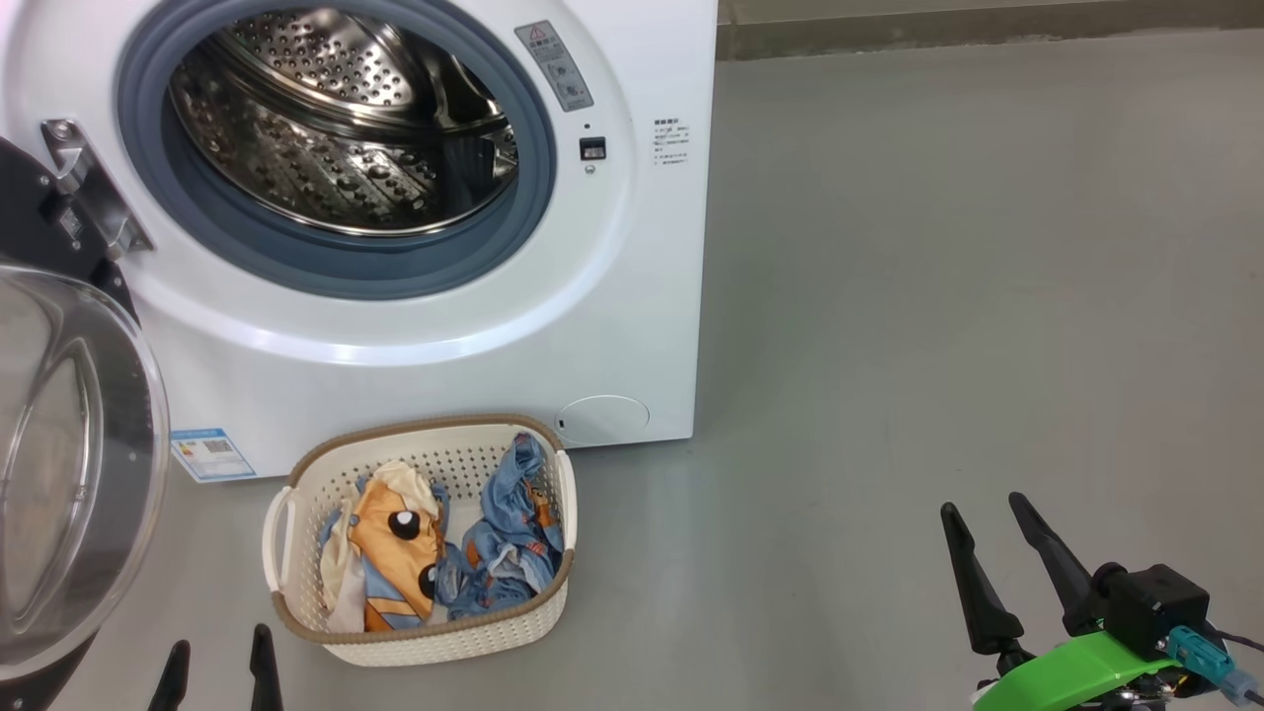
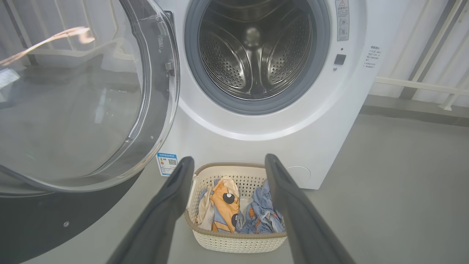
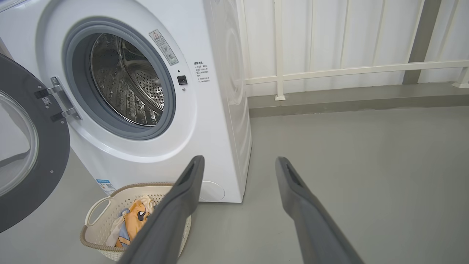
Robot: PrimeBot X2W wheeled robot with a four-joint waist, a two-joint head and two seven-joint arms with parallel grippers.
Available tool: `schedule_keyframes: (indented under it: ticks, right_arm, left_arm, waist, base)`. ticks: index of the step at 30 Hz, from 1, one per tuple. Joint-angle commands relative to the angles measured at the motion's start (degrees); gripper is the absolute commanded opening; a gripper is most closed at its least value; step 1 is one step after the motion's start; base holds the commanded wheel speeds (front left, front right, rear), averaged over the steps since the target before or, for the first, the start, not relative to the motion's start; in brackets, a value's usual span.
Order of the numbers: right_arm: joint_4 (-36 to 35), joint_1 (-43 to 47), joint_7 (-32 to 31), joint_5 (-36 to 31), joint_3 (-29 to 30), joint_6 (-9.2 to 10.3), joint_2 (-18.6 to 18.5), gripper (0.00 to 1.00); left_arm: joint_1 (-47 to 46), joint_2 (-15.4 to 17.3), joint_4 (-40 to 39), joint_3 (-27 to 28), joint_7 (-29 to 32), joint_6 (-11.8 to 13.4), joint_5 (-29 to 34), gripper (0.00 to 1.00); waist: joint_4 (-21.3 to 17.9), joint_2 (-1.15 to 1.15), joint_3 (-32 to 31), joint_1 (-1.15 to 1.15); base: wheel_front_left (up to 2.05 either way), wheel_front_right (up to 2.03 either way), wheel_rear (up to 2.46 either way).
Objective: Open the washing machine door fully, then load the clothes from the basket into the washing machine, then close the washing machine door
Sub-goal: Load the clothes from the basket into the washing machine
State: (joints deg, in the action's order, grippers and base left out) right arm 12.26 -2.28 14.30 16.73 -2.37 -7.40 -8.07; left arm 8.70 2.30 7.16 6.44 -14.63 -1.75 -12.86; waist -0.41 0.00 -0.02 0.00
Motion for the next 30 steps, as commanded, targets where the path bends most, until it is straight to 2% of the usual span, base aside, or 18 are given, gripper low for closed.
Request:
schedule_keyframes:
  ticks: [1, 7, 30]
  right_arm:
    - [-1.4, 0.0, 0.7, -0.6, -0.9, -0.09, -0.2, 1.0]
    - [-1.6, 0.0, 0.7, -1.2, -0.7, -0.09, 0.1, 1.0]
    - [-1.1, -0.1, 0.7, -1.4, -0.3, -0.09, -0.2, 1.0]
  left_arm:
    - [-1.2, 0.9, -1.4, 1.9, -0.4, 0.2, 0.6, 1.0]
    - [-1.7, 1.4, -0.9, 2.5, -0.4, -0.5, 1.0, 1.0]
    - [-1.5, 1.0, -0.7, 3.1, -0.4, -0.8, 1.9, 1.0]
  waist:
    - [0.2, 0.0, -0.1, 0.0]
    - [0.3, 0.0, 0.0, 0.0]
    - [0.5, 0.0, -0.4, 0.0]
  base:
    - [0.0, 0.0, 0.0]
    - [0.0, 0.0, 0.0]
    - [0.0, 0.0, 0.0]
